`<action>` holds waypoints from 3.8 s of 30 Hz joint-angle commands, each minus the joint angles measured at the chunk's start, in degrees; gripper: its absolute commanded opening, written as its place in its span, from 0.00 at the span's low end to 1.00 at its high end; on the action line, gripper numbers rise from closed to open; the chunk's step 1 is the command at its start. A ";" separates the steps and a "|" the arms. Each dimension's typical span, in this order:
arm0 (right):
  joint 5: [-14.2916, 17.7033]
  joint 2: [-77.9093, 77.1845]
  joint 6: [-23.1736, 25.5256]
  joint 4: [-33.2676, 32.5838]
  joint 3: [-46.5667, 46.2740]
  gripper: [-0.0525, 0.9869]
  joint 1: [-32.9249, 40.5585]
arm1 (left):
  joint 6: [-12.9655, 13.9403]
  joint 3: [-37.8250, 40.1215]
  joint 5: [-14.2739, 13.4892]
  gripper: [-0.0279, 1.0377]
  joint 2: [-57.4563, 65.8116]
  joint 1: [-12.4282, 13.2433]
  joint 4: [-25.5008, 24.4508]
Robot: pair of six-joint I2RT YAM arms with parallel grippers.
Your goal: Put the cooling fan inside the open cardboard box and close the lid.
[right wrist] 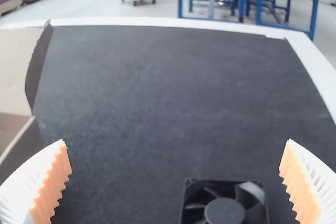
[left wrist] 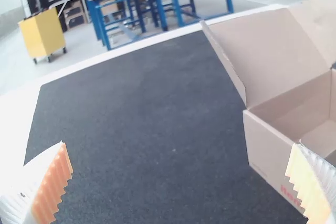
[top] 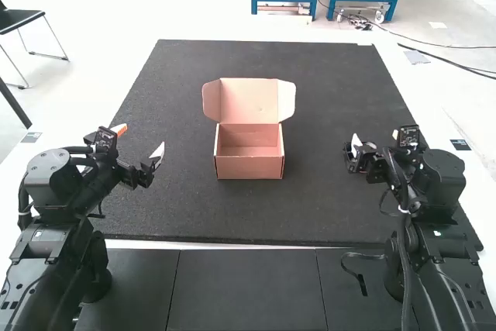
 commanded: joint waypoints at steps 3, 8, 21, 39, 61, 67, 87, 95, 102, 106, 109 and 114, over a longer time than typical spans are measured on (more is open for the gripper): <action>-0.68 -0.65 1.12 -1.22 -0.30 0.93 -0.57 | 0.65 -0.32 0.42 0.93 -0.51 0.51 0.00; -0.42 -0.65 2.17 -0.87 -0.21 0.93 -0.83 | -0.85 -0.32 0.42 0.93 -0.51 0.51 0.44; 0.11 -0.65 6.22 0.28 -0.30 0.93 -4.70 | -2.96 -0.32 -0.81 0.93 -0.51 0.86 1.41; -1.65 13.86 15.88 13.90 11.39 0.93 -4.96 | -12.80 12.87 -7.14 0.94 17.68 1.39 14.77; 1.87 51.21 19.49 -20.64 48.92 0.93 -4.79 | -7.53 41.43 -3.63 0.94 60.57 2.18 -1.49; -1.65 52.88 14.65 -21.87 48.66 0.92 -4.96 | -13.15 44.51 -4.07 0.94 59.95 -13.29 -4.48; 10.04 81.88 -1.87 -37.08 67.29 0.93 -8.21 | -11.66 51.89 -16.20 0.94 56.70 -21.90 -18.63; 10.04 89.18 -4.24 -40.68 67.03 0.91 -10.85 | -10.25 51.45 -15.84 0.94 55.21 -21.90 -21.09; 10.04 93.84 -6.26 -40.77 66.68 0.90 -12.96 | -10.43 50.04 -15.76 0.94 54.51 -21.64 -20.48; 10.39 95.86 -8.11 -40.59 66.41 0.90 -12.96 | -10.51 49.43 -15.76 0.94 54.42 -21.55 -19.60; 10.83 97.18 -9.08 -39.71 66.24 0.90 -12.61 | -10.60 49.08 -15.76 0.94 54.42 -21.55 -18.72; 11.54 99.73 -9.78 -38.31 66.15 0.90 -12.43 | -10.69 49.08 -15.76 0.94 54.42 -21.55 -18.55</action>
